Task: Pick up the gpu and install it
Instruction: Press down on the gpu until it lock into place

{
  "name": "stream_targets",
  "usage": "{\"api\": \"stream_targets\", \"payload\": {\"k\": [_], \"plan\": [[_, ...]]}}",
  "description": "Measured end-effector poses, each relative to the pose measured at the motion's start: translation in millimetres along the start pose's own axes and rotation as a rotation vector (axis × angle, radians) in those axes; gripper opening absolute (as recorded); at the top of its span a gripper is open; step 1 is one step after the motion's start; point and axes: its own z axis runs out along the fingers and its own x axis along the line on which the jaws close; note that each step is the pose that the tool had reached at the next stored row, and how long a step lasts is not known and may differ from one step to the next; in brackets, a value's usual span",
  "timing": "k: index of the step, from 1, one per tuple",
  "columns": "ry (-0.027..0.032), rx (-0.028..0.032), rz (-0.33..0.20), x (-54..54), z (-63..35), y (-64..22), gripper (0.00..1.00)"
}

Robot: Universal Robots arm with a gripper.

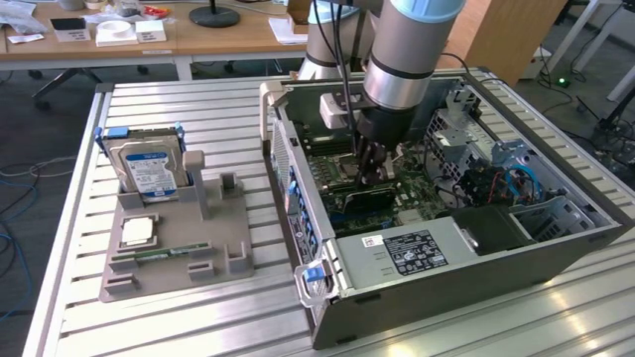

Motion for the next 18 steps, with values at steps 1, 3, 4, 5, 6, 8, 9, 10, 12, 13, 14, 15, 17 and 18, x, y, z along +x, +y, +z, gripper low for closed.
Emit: {"api": "stream_targets", "payload": {"k": [1, 3, 4, 5, 6, 8, 9, 10, 12, 13, 14, 15, 17, 18], "plan": [[-0.0001, 0.0000, 0.000, 0.3, 0.1, 0.0, 0.11], [0.0000, -0.0001, 0.000, 0.9, 0.0, 0.0, 0.11], [0.0001, -0.0001, 0.000, 1.0, 0.1, 0.0, 0.11], [0.0001, -0.0001, 0.000, 1.1, 0.4, 0.1, 0.11], [0.0001, 0.0000, 0.000, 1.1, 1.0, 0.0, 0.11], [0.0001, -0.0001, 0.000, 1.1, 1.9, 0.0, 0.11], [0.0004, -0.0003, 0.000, 1.2, 1.9, 0.0, 0.11], [0.0004, -0.0003, 0.000, 1.2, 1.9, 0.0, 0.11], [-0.0002, 0.0000, 0.000, 1.1, 2.8, 0.0, 0.11], [0.0000, -0.0001, 0.000, 1.1, 3.1, 0.0, 0.11], [0.0003, -0.0002, 0.000, 1.2, 3.1, 0.0, 0.11], [0.0004, -0.0003, 0.000, 1.1, 3.2, 0.0, 0.11], [0.0002, -0.0002, 0.000, 1.1, 3.5, -0.1, 0.11], [0.0001, -0.0001, 0.000, 1.1, 4.1, -0.1, 0.11]]}}
